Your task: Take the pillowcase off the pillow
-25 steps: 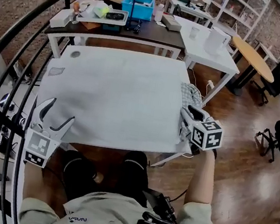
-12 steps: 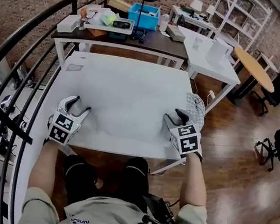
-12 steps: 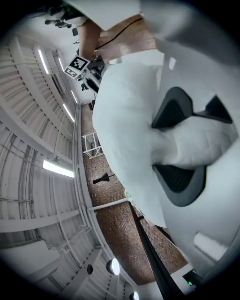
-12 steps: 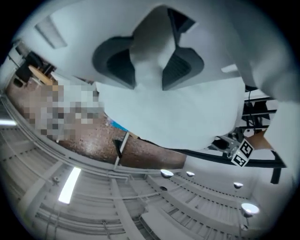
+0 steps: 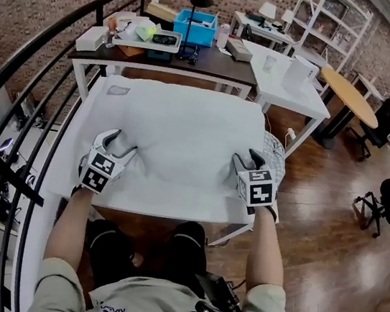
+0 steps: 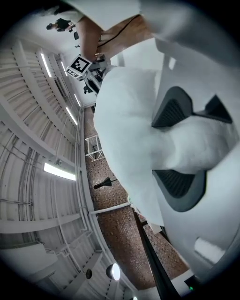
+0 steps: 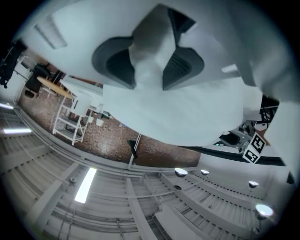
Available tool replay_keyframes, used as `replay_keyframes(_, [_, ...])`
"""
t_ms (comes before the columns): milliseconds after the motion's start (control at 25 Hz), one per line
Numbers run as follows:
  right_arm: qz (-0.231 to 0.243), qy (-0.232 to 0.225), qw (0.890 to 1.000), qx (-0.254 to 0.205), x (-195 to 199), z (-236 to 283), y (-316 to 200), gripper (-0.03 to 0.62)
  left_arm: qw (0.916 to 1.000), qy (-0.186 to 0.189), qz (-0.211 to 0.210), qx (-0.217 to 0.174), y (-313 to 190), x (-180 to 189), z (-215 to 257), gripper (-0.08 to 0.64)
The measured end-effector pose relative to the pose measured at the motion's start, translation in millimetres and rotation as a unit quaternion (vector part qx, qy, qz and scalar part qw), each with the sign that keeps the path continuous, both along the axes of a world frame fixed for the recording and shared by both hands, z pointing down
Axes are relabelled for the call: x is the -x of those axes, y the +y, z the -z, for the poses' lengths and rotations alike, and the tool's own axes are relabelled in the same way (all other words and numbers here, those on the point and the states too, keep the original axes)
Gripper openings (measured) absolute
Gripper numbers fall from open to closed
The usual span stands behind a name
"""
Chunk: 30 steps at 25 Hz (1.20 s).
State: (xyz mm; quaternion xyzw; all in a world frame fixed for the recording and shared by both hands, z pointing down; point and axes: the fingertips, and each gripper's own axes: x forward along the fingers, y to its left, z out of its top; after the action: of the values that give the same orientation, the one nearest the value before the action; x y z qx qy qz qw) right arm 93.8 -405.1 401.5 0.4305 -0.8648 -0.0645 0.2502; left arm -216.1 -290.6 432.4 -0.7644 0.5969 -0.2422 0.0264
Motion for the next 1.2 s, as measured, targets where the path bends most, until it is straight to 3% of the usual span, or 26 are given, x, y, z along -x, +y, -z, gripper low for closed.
replay_keyframes(80, [-0.005,-0.032,0.999,-0.031,3.9,32.5,12.5,0.182,0.9991,0.008,0.014,-0.039,14.0,1.2,27.2,0.267])
replay_keyframes(120, [-0.003,-0.061,0.997,-0.05,8.1,52.4,20.7,0.133,0.9976,0.02,0.019,-0.064,24.0,-1.3,44.0,0.244])
replay_keyframes(240, [0.005,-0.158,0.982,-0.103,19.9,106.5,50.6,0.009,0.9878,0.073,0.036,-0.133,59.3,-15.9,90.5,0.114])
replay_keyframes(320, [0.007,-0.201,0.972,-0.123,22.6,124.0,73.0,0.005,0.9765,0.109,0.048,-0.179,83.4,-29.0,114.1,0.006])
replay_keyframes(440, [0.007,-0.229,0.965,-0.128,24.7,120.2,105.5,0.005,0.9609,0.145,0.067,-0.226,122.8,-44.7,127.6,0.006])
replay_keyframes(600, [0.006,-0.241,0.963,-0.123,24.5,95.7,144.8,0.005,0.9498,0.143,0.121,-0.251,168.7,-41.2,119.4,0.006])
replay_keyframes(680, [0.004,-0.259,0.96,-0.104,23.5,77.8,161.7,0.005,0.95,0.144,0.133,-0.243,182.4,-40.0,104.0,0.006])
replay_keyframes(800, [0.0,-0.261,0.962,-0.076,22.1,44.3,182.5,0.003,0.9574,0.139,0.136,-0.214,194.4,-46.5,70.1,0.006])
replay_keyframes(960, [-0.006,-0.22,0.972,-0.08,17.0,26.1,189.6,0.003,0.9664,0.118,0.12,-0.194,190.7,-62.3,45.6,0.006])
replay_keyframes(1200, [-0.006,-0.222,0.971,-0.084,14.1,25.0,189.6,0.002,0.9705,0.098,0.098,-0.197,180.9,-79.8,47.1,0.005])
